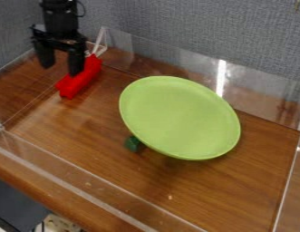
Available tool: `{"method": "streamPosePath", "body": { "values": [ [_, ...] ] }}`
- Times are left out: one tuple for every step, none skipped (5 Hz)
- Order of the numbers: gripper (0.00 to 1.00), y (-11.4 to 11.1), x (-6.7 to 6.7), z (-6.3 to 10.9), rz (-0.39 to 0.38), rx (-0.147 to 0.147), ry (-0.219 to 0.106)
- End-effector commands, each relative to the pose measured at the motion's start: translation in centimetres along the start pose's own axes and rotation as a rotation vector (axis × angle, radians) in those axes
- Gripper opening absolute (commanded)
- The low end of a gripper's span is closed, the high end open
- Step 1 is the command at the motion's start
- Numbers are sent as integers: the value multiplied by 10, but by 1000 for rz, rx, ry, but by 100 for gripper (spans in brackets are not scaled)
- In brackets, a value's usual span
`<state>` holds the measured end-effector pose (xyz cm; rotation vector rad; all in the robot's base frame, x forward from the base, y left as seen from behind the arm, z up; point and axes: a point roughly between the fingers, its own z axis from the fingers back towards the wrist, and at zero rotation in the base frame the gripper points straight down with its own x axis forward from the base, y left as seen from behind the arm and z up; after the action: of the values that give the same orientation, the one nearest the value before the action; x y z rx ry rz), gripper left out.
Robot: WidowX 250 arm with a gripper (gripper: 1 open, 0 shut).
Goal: Put the red object on the green plate
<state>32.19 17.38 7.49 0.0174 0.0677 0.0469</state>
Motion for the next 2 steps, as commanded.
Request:
{"method": "streamPosePath", "body": {
  "values": [
    [100,1,12,17,-34,21,-68],
    [100,10,16,11,-57,21,-71]
  ]
}}
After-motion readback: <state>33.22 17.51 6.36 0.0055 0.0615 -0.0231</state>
